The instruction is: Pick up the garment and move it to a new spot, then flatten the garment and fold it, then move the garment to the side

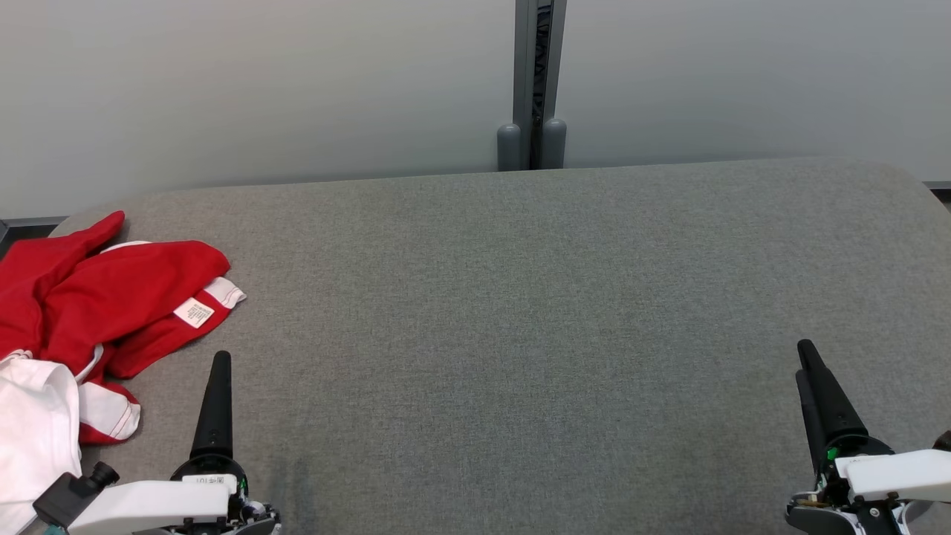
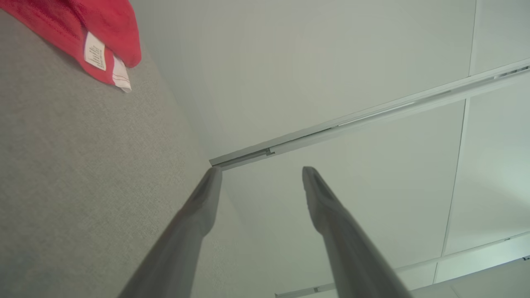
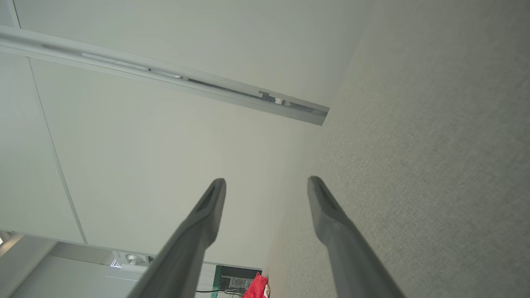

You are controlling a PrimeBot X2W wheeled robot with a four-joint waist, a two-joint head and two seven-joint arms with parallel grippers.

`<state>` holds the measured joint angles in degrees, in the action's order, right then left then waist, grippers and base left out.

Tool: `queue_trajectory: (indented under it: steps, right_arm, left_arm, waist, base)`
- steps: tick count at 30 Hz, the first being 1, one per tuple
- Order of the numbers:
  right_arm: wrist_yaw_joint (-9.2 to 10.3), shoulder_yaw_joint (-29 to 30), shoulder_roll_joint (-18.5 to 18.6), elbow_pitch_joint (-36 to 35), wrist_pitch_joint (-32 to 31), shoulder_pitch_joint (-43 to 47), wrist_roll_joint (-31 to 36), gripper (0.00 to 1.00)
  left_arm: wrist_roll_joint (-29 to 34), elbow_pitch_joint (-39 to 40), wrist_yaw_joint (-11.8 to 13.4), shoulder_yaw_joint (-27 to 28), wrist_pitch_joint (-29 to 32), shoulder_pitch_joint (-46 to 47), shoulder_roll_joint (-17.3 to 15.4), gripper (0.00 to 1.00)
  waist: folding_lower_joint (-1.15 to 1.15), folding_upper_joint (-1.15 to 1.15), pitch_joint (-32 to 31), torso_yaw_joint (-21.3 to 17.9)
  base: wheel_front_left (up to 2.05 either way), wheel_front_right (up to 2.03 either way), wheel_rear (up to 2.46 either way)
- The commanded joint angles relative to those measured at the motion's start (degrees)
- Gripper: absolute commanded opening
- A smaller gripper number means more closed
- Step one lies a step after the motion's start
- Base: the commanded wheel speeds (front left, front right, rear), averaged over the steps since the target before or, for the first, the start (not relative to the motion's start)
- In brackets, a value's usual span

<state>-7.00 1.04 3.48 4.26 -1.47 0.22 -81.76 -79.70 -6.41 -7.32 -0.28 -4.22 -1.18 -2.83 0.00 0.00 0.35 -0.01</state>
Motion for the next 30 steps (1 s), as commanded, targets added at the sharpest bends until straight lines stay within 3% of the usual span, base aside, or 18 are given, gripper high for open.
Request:
queue_trajectory:
  steps: [1,16,30]
  right_arm:
    - [-0.25,-0.66,0.78,-1.46,0.87,-1.65,2.18,1.0]
    - [-0.34,-4.75,2.25,-4.13,4.24,-2.55,17.79,1.0]
    - [-0.42,-8.06,4.4,-4.03,7.15,-3.54,33.43,1.0]
  left_arm:
    - [2.96,0.87,-0.13,0.29,-0.52,1.86,-0.22,1.0]
    - [23.63,-0.84,-0.07,1.17,-2.73,2.93,0.15,1.0]
    - [37.67,-1.14,2.83,-0.42,-4.68,3.84,0.09,1.0]
  waist:
    - [0.0,0.0,-0.01,0.02]
    - [0.0,0.0,0.02,0.13]
    - [0.0,0.0,0.23,0.1]
  base:
    - [0.0,0.0,0.0]
    - [0.0,0.0,0.0]
    - [0.0,0.0,0.0]
